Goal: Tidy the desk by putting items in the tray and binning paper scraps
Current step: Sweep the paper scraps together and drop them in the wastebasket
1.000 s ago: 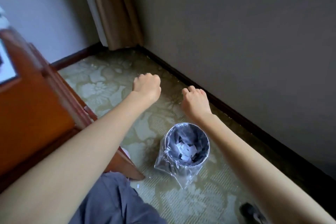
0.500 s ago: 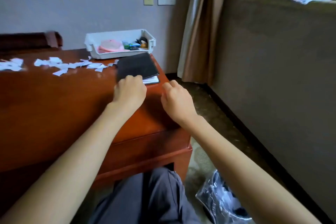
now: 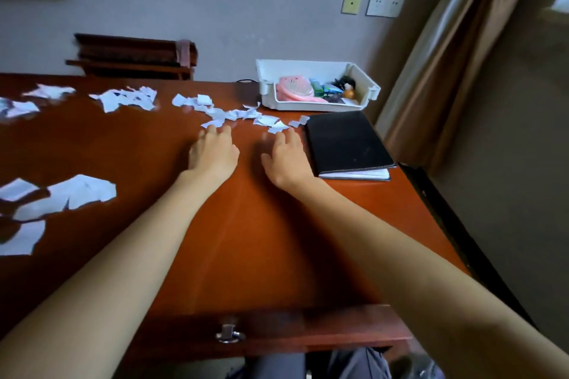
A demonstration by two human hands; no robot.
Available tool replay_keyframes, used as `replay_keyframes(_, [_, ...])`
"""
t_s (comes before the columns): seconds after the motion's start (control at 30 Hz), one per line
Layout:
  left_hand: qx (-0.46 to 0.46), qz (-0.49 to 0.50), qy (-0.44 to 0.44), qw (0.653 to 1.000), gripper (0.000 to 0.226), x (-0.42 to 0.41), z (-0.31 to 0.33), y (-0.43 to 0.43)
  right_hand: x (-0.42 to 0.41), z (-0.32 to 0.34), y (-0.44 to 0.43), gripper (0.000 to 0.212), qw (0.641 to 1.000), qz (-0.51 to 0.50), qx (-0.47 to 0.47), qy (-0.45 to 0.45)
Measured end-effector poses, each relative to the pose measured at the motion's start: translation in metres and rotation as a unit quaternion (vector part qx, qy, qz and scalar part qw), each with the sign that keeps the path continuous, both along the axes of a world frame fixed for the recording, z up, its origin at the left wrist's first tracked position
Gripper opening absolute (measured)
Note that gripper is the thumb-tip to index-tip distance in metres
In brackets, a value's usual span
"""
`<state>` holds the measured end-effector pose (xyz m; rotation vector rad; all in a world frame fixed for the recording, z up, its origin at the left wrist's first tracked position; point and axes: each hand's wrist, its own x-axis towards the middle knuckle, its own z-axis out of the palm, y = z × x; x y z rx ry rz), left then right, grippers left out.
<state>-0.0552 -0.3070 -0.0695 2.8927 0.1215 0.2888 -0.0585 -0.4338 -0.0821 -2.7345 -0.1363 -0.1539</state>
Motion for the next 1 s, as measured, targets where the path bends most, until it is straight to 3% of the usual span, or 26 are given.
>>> replay_keyframes(0.13, [0.008,-0.009,-0.005,1.000,0.046,0.041,-0.004,0.003,0.050,0.003,0.011,0.062,0.997,-0.037,-0.073,0.019])
replay_keyframes(0.37, [0.017,-0.015,0.028,0.999,0.048,0.091,-0.017,0.010,0.096,-0.004,0.019,0.065,0.989,-0.117,-0.027,0.088])
replay_keyframes(0.5, [-0.008,-0.008,0.048,0.999,0.044,0.096,-0.028,0.018,0.091,-0.006,0.021,0.046,0.999,-0.033,-0.007,0.041])
replay_keyframes(0.6, [-0.005,-0.008,-0.007,1.000,0.040,0.087,-0.029,0.024,0.080,0.000,0.023,0.036,0.999,0.039,0.002,-0.013])
replay_keyframes(0.73, [-0.014,-0.006,-0.082,0.997,0.040,0.087,-0.019,0.036,0.098,0.002,0.029,0.035,0.994,0.045,0.052,-0.081])
replay_keyframes(0.83, [-0.028,0.007,-0.090,0.996,0.041,0.104,-0.014,0.045,0.120,-0.001,0.037,0.048,0.996,0.073,0.033,-0.033])
replay_keyframes(1.0, [-0.042,0.049,0.005,0.998,0.051,0.148,-0.015,0.063,0.147,-0.011,0.051,0.056,0.996,0.068,-0.024,0.045])
